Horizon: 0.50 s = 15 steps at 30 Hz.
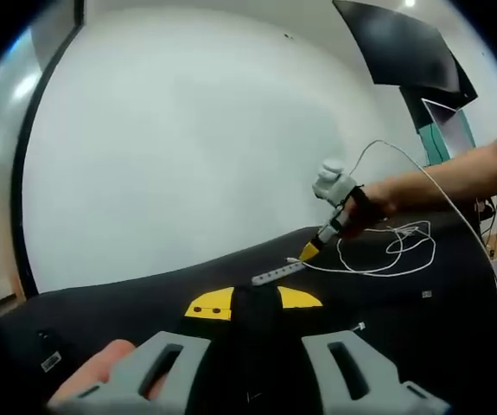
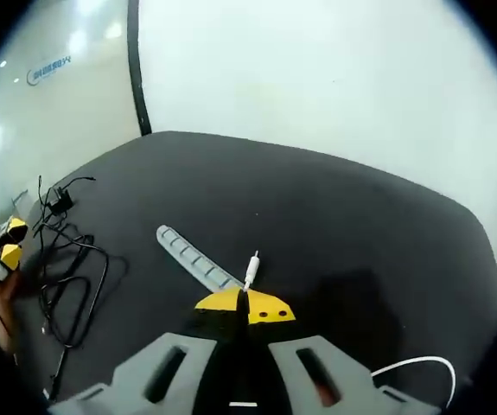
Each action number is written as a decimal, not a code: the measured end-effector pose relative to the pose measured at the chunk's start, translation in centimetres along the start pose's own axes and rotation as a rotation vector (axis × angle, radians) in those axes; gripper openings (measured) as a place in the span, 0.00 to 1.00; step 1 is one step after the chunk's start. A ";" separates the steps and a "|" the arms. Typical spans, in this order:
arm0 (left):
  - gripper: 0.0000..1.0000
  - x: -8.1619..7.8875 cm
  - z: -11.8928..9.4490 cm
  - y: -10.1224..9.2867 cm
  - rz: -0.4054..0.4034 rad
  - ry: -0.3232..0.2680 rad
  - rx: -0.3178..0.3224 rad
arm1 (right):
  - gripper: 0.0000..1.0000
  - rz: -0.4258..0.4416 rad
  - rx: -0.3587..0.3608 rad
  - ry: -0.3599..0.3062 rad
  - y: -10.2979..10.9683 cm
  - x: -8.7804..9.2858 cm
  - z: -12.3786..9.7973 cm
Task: Grab the wires, straighten them and put them on the rack
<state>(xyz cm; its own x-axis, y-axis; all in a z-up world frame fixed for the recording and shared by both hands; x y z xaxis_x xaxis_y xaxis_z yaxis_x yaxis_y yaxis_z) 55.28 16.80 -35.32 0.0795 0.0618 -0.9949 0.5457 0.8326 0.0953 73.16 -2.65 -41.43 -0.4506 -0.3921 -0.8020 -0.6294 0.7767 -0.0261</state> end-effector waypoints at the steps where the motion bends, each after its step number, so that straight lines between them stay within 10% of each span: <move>1: 0.14 0.0 0.0 0.0 0.003 0.001 -0.001 | 0.00 0.006 -0.006 0.017 0.0 0.0 0.1; 6: 0.14 0.1 0.2 0.0 0.013 0.007 -0.003 | 0.00 0.140 -0.093 0.010 0.1 0.6 -0.1; 15: 0.14 0.1 0.4 0.4 -0.004 0.005 -0.006 | 0.00 -0.116 -0.052 -0.004 0.5 -0.6 -0.3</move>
Point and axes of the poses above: the point that each gripper's makers call its tool centre point, and the gripper's own axes: z roughly forward along the fingers, y roughly to its left, x roughly out of its underside, the point moved 1 cm from there along -z, roughly backward along the fingers, and after that the axes turned 7 degrees about -z, right-handed, at the moved point
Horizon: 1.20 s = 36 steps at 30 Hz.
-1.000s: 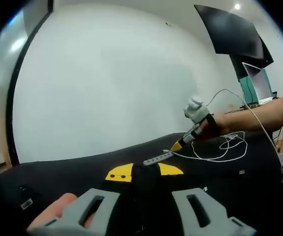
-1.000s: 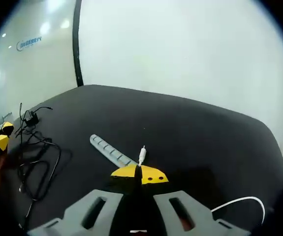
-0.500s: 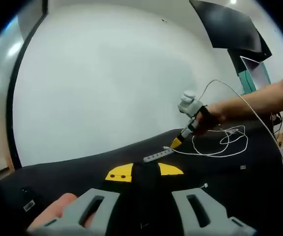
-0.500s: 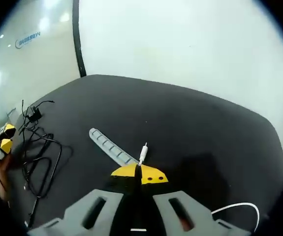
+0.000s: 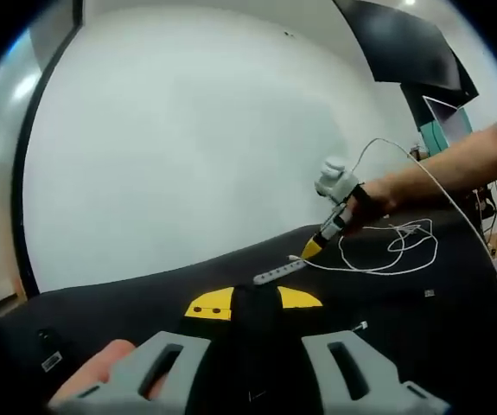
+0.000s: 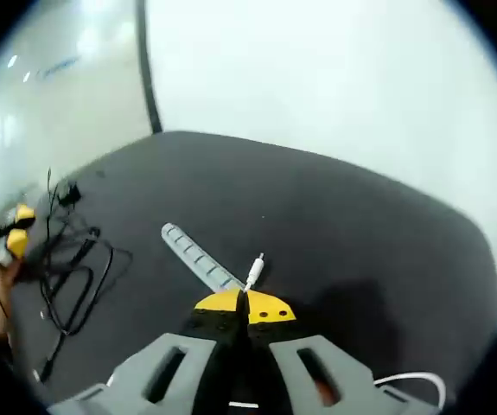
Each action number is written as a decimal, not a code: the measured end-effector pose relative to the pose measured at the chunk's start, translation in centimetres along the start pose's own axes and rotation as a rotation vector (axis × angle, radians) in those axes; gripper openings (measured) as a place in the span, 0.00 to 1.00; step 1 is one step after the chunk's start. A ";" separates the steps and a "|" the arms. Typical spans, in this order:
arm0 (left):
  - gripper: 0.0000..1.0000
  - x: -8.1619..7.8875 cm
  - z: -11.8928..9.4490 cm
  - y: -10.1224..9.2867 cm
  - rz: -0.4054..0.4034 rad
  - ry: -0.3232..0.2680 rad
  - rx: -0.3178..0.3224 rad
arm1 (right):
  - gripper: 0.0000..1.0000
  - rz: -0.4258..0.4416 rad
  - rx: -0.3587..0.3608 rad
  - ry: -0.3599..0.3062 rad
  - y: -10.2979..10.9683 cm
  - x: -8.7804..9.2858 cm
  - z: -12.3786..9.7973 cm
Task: Grab the wires, straighten them and put them on the rack
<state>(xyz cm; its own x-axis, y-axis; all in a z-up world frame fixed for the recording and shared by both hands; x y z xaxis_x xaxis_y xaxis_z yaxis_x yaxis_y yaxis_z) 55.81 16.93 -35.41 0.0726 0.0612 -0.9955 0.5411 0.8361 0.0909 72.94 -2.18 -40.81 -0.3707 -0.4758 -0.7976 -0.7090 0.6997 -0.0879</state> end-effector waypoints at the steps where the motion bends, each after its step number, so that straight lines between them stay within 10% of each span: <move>1: 0.14 0.0 0.0 0.0 -0.002 -0.001 0.001 | 0.00 0.010 -0.016 0.008 0.1 -0.1 -0.1; 3: 0.14 0.0 -0.1 -0.1 -0.006 -0.003 0.005 | 0.00 0.005 -0.019 -0.013 -0.4 -1.3 -0.8; 8: 0.14 -0.3 -0.2 -0.2 -0.013 -0.016 0.011 | 0.00 -0.519 -0.085 0.038 1.0 -1.5 -1.7; 11: 0.14 -0.4 -0.3 -0.3 -0.013 -0.022 0.011 | 0.00 -0.612 -0.140 0.085 0.5 -0.2 -0.7; 28: 0.14 -0.4 -0.7 -0.7 -0.005 -0.015 0.012 | 0.00 -0.439 -0.195 0.005 0.7 0.4 -0.2; 36: 0.14 -0.1 -0.7 -0.7 0.005 -0.002 0.009 | 0.00 -0.385 -0.254 0.143 1.6 0.8 -0.2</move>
Point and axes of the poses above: the point that each gripper's makers call its tool centre point, and the gripper's own axes: z roughly forward along the fingers, y roughly to its left, x roughly out of its underside, the point moved 1 cm from there along -z, roughly backward along the fingers, and after that the axes turned 7 degrees about -z, right-handed, at the moved point
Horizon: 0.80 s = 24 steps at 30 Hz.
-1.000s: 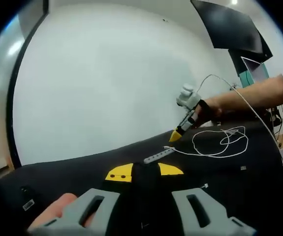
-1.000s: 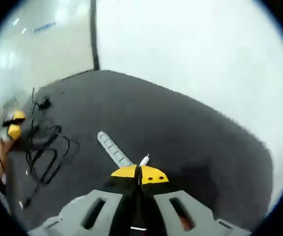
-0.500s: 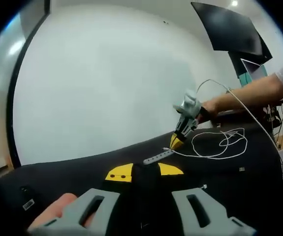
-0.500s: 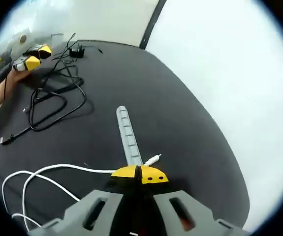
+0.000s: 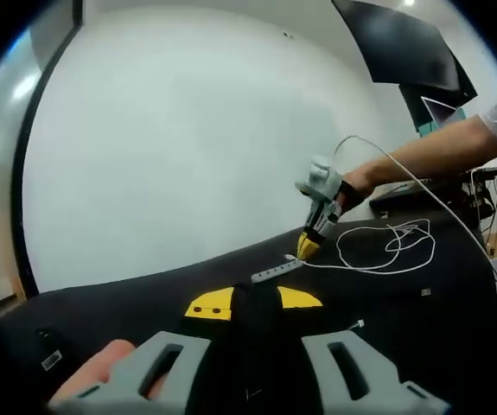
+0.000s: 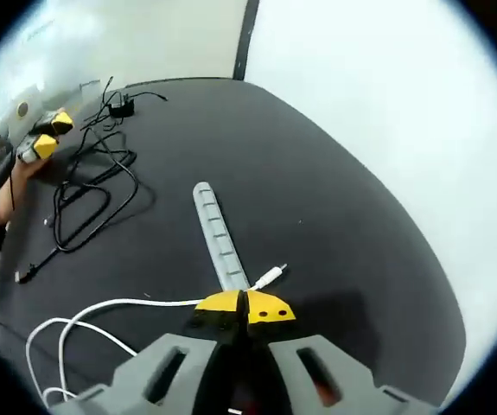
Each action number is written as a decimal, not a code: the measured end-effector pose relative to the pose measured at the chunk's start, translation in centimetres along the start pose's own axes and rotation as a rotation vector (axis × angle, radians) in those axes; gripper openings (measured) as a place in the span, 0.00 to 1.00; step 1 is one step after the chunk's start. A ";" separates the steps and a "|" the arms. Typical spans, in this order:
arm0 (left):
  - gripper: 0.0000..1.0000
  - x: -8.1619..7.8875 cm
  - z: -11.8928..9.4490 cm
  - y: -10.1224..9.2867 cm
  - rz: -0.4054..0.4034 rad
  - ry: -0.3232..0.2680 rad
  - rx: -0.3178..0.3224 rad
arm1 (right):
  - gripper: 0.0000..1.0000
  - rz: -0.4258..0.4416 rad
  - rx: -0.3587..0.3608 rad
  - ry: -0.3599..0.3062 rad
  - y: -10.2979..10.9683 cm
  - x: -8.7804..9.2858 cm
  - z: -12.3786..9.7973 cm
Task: Grab the wires, straighten them and put them on the rack
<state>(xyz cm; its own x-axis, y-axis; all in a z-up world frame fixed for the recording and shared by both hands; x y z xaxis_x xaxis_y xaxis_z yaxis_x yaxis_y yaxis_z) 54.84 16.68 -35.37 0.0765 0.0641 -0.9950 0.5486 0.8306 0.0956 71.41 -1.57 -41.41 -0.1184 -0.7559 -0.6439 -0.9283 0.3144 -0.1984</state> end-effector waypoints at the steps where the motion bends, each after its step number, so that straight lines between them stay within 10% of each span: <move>1: 0.14 0.0 0.0 0.1 -0.001 -0.002 -0.001 | 0.00 -0.005 -0.002 0.011 0.2 -0.1 0.0; 4: 0.14 0.0 0.1 0.2 -0.006 -0.003 -0.001 | 0.00 -0.088 -0.019 0.054 0.5 -0.3 -0.5; 7: 0.14 0.1 0.1 0.2 -0.008 0.001 0.001 | 0.00 0.058 -0.018 -0.051 -0.1 -2.3 -1.6; 12: 0.14 0.0 0.1 0.3 -0.011 -0.010 0.003 | 0.00 -0.109 -0.013 0.060 -0.2 -0.6 -0.7; 24: 0.14 -0.2 0.0 0.1 -0.009 -0.012 0.005 | 0.00 -0.035 -0.014 0.052 -2.4 -0.2 0.6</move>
<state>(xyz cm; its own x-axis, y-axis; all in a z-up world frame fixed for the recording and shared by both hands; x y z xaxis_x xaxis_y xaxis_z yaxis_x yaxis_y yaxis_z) 54.83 16.74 -35.17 0.0817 0.0494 -0.9954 0.5532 0.8285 0.0865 73.85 -1.87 -41.25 -0.1031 -0.7951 -0.5976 -0.9370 0.2793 -0.2099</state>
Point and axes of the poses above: the point that each gripper's makers call its tool centre point, and the gripper's own axes: z roughly forward along the fingers, y roughly to its left, x roughly out of its underside, the point moved 1 cm from there along -z, roughly backward along the fingers, and after that the axes turned 7 degrees about -z, right-handed, at the moved point
